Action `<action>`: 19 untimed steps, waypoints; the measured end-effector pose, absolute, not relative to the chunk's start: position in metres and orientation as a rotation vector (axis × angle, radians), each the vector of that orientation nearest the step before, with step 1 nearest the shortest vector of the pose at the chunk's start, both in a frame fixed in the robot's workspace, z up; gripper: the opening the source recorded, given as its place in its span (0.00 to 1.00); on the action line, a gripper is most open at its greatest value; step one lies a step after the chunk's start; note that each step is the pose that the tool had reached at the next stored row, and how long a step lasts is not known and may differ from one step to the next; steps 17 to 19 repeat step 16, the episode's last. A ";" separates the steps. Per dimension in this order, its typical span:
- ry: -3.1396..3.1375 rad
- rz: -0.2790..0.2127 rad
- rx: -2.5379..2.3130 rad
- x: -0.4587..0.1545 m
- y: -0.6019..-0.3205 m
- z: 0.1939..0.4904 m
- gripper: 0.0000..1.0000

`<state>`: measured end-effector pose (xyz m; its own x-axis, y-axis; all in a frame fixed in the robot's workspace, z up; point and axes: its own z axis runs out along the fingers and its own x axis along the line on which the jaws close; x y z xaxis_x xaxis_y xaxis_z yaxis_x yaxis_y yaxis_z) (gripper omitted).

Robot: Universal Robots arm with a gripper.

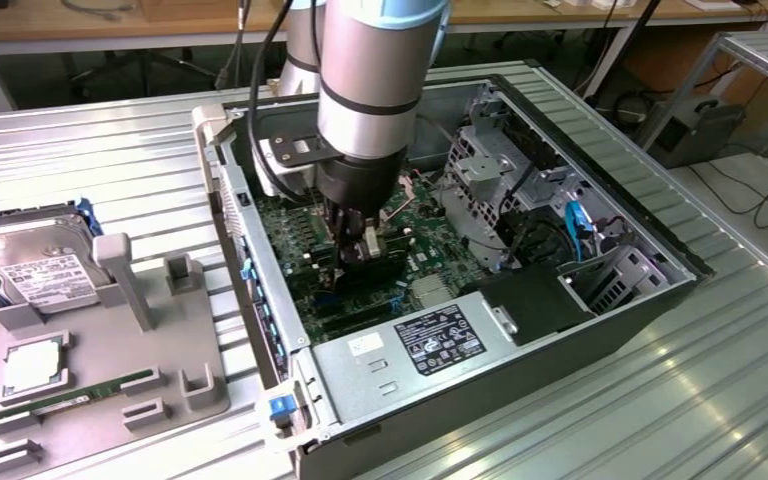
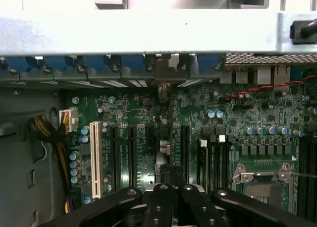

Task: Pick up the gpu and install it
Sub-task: 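Press down on the gpu until it lock into place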

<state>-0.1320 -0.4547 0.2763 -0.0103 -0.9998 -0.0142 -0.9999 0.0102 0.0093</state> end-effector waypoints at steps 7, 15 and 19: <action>2.231 0.027 -2.208 -0.132 -0.455 0.305 0.11; 2.231 0.027 -2.208 -0.132 -0.455 0.305 0.11; 2.231 0.027 -2.208 -0.132 -0.455 0.305 0.11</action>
